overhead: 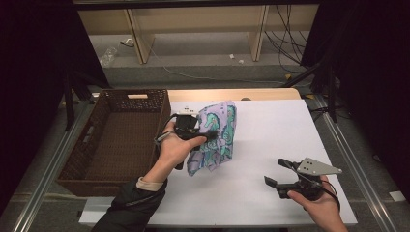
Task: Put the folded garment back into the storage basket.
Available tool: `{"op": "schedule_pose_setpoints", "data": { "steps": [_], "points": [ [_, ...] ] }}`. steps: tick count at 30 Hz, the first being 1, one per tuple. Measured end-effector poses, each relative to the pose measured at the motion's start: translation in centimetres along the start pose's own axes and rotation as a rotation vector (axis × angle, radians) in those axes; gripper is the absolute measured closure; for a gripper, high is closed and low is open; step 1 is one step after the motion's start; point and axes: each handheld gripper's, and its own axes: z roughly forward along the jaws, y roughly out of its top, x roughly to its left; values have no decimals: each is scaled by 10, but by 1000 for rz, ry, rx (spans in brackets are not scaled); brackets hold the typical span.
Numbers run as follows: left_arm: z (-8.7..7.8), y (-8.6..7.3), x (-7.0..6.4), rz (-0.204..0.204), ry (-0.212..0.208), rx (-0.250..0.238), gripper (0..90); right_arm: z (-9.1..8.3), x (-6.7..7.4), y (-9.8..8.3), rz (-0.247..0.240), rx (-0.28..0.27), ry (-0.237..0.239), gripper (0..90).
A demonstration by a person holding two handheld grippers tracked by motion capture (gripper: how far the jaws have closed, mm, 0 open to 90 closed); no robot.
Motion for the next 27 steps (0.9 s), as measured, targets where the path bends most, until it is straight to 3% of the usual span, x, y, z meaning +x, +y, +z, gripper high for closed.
{"op": "schedule_pose_setpoints", "data": {
  "steps": [27],
  "points": [
    [-26, 12, 4, -17, 11, -41, 687, 0, 0, 0, -5, 2, 0, 168]
  ]
}}
